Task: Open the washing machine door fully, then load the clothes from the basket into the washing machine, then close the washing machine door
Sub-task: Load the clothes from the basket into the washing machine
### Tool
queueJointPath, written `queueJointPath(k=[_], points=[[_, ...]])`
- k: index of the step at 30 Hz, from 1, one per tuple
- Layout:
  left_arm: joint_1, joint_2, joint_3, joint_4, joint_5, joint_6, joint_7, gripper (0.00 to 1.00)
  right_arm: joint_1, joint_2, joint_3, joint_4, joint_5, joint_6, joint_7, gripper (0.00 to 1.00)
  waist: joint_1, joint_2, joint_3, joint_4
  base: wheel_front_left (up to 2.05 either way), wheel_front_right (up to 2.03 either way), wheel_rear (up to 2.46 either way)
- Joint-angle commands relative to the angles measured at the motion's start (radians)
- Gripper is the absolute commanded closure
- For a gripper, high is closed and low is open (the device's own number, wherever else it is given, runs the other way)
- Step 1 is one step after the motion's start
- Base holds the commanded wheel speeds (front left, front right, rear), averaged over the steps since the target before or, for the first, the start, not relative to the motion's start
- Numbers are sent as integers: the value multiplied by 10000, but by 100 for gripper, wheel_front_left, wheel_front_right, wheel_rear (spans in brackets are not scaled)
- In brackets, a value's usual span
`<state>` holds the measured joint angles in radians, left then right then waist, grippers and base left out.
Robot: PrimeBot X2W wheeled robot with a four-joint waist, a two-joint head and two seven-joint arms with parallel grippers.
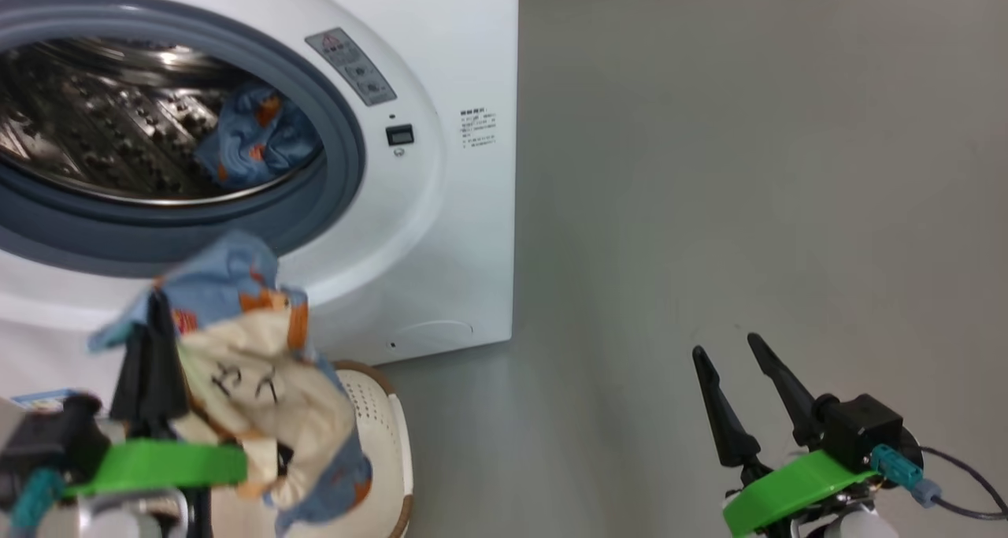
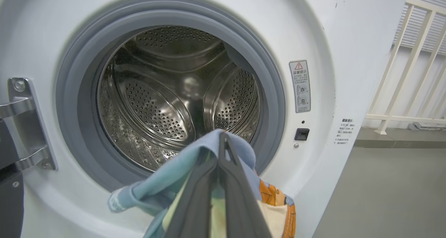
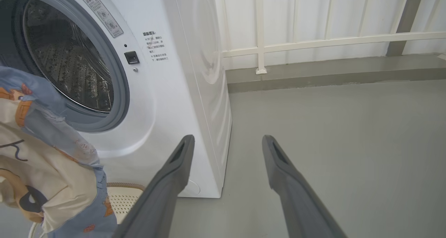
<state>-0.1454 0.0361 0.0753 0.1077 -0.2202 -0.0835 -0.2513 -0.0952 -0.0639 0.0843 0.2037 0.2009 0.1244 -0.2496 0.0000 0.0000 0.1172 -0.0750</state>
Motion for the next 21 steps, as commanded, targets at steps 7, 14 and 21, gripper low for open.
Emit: queueJointPath(k=[7, 14, 21], points=[[-2533, 386, 790, 783, 335, -175, -105, 100, -689, 49, 384, -349, -33, 63, -122, 0, 0, 0, 1147, -204, 0, 0, 0], [-4362, 746, 1204, 1876, 522, -234, -105, 100, -969, 66, 389, -430, -83, 63, -122, 0, 0, 0, 1989, -360, 0, 0, 0], [-6030, 1086, 1472, 3326, 593, -212, -105, 100, -1226, 88, 451, -561, -120, 63, -122, 0, 0, 0, 2912, -502, 0, 0, 0]])
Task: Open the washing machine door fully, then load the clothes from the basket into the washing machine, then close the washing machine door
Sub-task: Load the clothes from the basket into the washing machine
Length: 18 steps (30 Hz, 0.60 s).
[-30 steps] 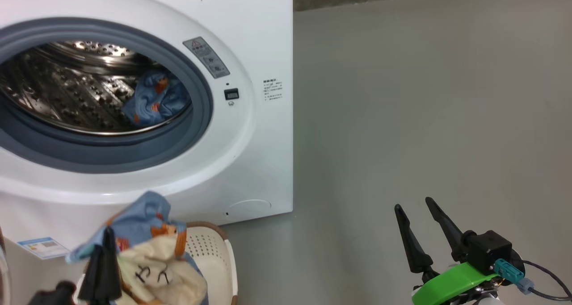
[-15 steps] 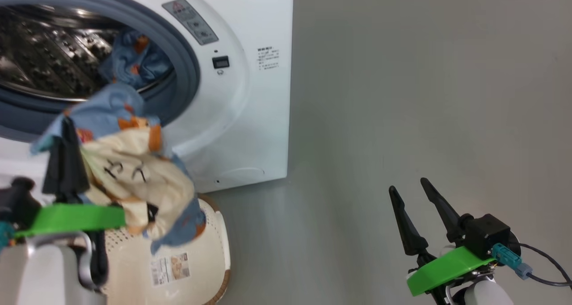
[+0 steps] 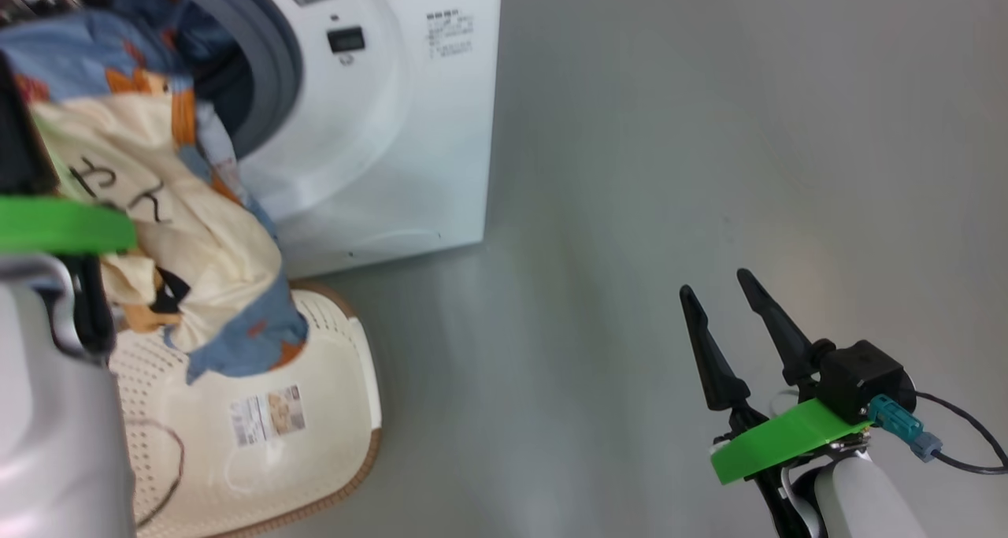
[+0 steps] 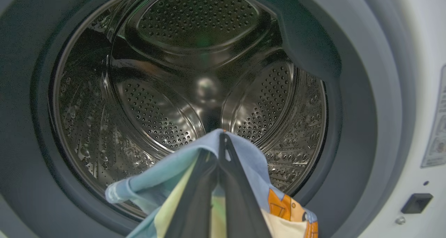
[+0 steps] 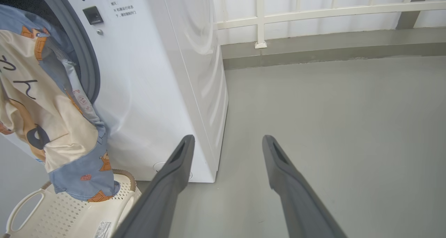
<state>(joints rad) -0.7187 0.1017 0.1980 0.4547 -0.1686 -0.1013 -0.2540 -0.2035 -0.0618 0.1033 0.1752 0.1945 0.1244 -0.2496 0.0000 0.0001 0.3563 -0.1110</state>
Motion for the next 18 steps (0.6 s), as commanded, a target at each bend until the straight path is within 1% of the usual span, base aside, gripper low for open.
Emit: queueJointPath(k=[1, 4, 5, 11, 18], points=[[-530, 469, 245, 90, 77, -40, -78, 100, -173, 70, 268, -293, -59, 63, -122, 0, 0, -1, 653, -155, 0, 0, 0], [-1203, 623, 217, 747, 95, -59, -78, 100, -255, 80, 265, -352, -64, 63, -122, 0, 0, -1, 1042, -207, 0, 0, 0], [-1203, 623, 217, 747, 95, -59, -78, 100, -255, 80, 265, -352, -64, 63, -122, 0, 0, -1, 1042, -207, 0, 0, 0], [-2654, 1109, 94, 2246, 98, -115, -78, 100, -384, 97, 222, -456, -49, 63, -122, 0, 0, -1, 1818, -346, 0, 0, 0], [-4109, 1424, -324, 3480, 363, -74, 72, 100, -535, 111, 279, -572, 47, 63, -122, 0, 0, -1, 2777, -508, 0, 0, 0]])
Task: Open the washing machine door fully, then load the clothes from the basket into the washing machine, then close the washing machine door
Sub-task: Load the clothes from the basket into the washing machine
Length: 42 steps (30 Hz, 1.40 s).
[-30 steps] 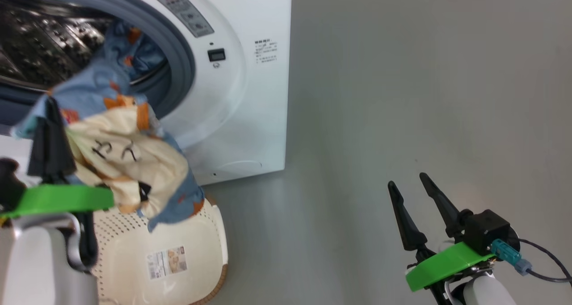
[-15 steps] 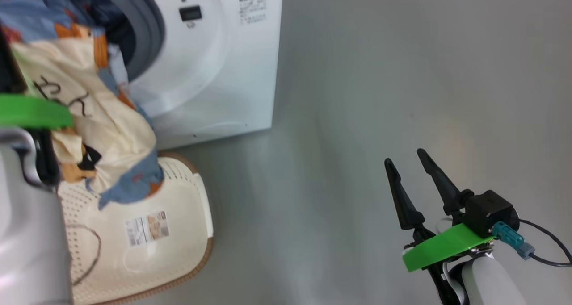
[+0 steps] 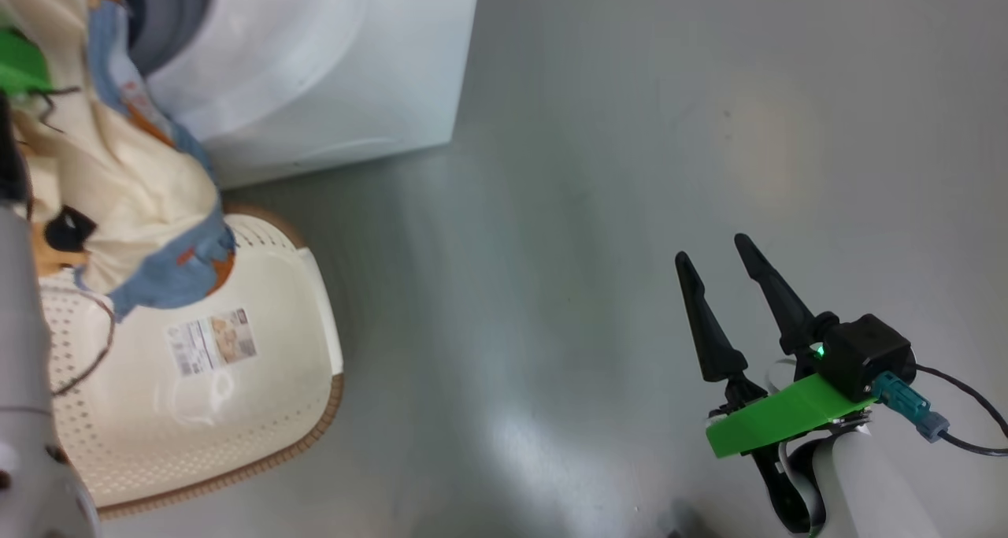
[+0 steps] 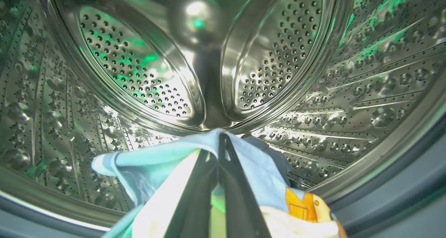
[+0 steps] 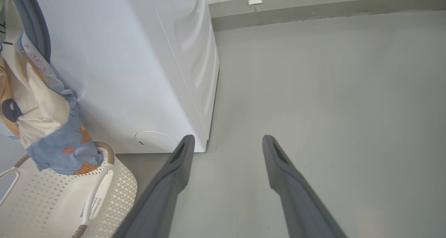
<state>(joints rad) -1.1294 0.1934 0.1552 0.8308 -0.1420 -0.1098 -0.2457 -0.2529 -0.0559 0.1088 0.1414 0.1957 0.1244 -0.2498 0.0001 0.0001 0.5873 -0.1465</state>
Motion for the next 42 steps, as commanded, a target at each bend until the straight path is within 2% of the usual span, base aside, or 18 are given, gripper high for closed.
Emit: queueJointPath(k=[1, 9, 17, 21, 28, 35, 36, 37, 38, 42], points=[[-197, 557, 70, -115, 110, 17, 40, 100, -68, 52, 240, -261, 88, 63, -120, 0, -1, -1, 596, -177, 0, 0, 0], [-1634, 950, -70, 1109, -19, -19, 287, 100, -128, 55, 450, -394, 412, 63, -120, 0, -1, -1, 1434, -434, 0, 0, 0], [-2724, 1390, -446, 1528, 206, 23, 106, 100, -214, 56, 703, -439, 558, 63, -120, 0, -1, -1, 1935, -568, 0, 0, 0], [-3017, 1487, -699, 1003, 489, 151, -129, 100, -230, 56, 823, -454, 595, 63, -120, 0, -1, -1, 2083, -583, 0, 0, 0], [-2456, 1535, -646, -1953, 735, 348, -157, 100, -379, 56, 878, -485, 649, 63, -120, 0, -1, -1, 2306, -614, 0, 0, 0], [-1743, 1380, -410, -2077, 595, 376, -158, 100, -451, 56, 872, -392, 644, 63, -120, 0, -1, -1, 2194, -551, 0, 0, 0], [-1690, 1364, -389, -1993, 577, 369, -159, 79, -457, 56, 875, -387, 643, 63, -120, 0, -1, -1, 2165, -540, 0, 0, 0], [-1647, 1349, -383, -1933, 563, 350, -159, 24, -461, 56, 877, -386, 642, 63, -120, 0, -1, -1, 2136, -529, 0, 0, 0], [-1610, 1330, -385, -1854, 548, 326, -159, 0, -463, 56, 868, -381, 637, 63, -120, 0, -1, -1, 2103, -514, 0, 0, 0], [-1512, 1243, -361, -1599, 465, 257, -159, 0, -507, 56, 784, -358, 616, 63, -120, 0, -1, -1, 1995, -431, 0, 0, 0]])
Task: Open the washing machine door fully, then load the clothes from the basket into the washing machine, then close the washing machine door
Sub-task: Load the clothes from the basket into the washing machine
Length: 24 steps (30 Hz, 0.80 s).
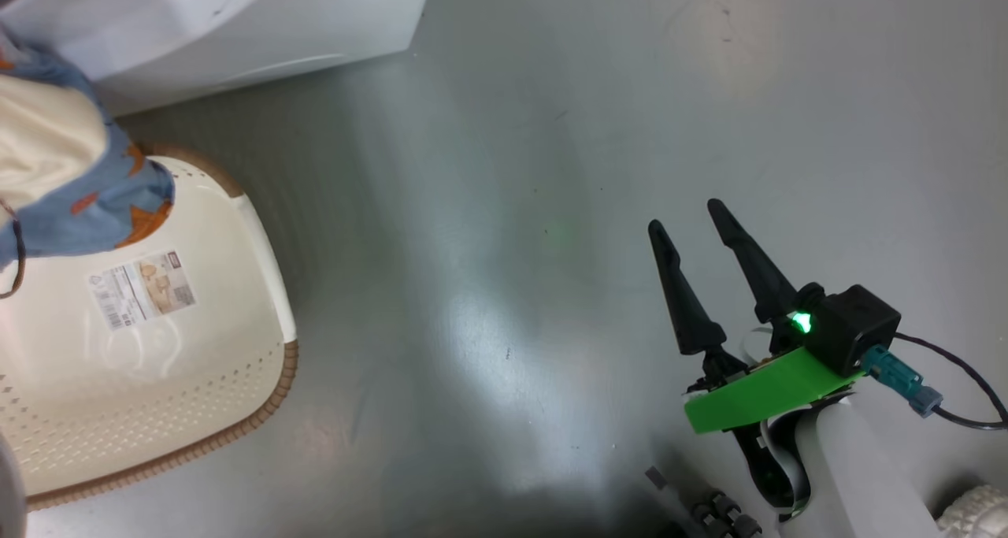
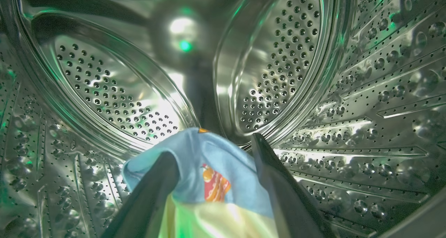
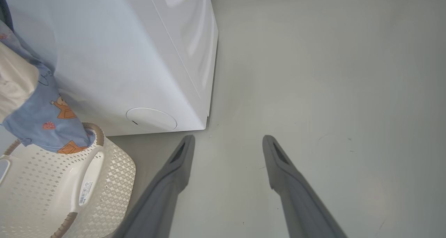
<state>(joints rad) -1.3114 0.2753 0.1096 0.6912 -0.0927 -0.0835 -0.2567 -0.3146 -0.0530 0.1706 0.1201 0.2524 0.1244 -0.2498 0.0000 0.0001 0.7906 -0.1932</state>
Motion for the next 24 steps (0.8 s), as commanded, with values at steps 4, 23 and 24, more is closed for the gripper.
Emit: queueJointPath(k=[4, 23, 24], points=[[558, 262, 102, -145, -96, -61, -50, 0, 110, 28, 59, -128, -6, 63, -120, 0, 0, -1, -225, 182, 0, 0, 0], [2576, -320, 339, -891, -483, -369, -51, 0, 112, 28, -306, 29, -359, 63, -120, 0, 0, -1, -1390, 893, 0, 0, 0], [2752, -368, 356, -970, -515, -380, -51, 0, 116, 28, -304, 53, -378, 63, -120, 0, 0, -1, -1487, 912, 0, 0, 0]])
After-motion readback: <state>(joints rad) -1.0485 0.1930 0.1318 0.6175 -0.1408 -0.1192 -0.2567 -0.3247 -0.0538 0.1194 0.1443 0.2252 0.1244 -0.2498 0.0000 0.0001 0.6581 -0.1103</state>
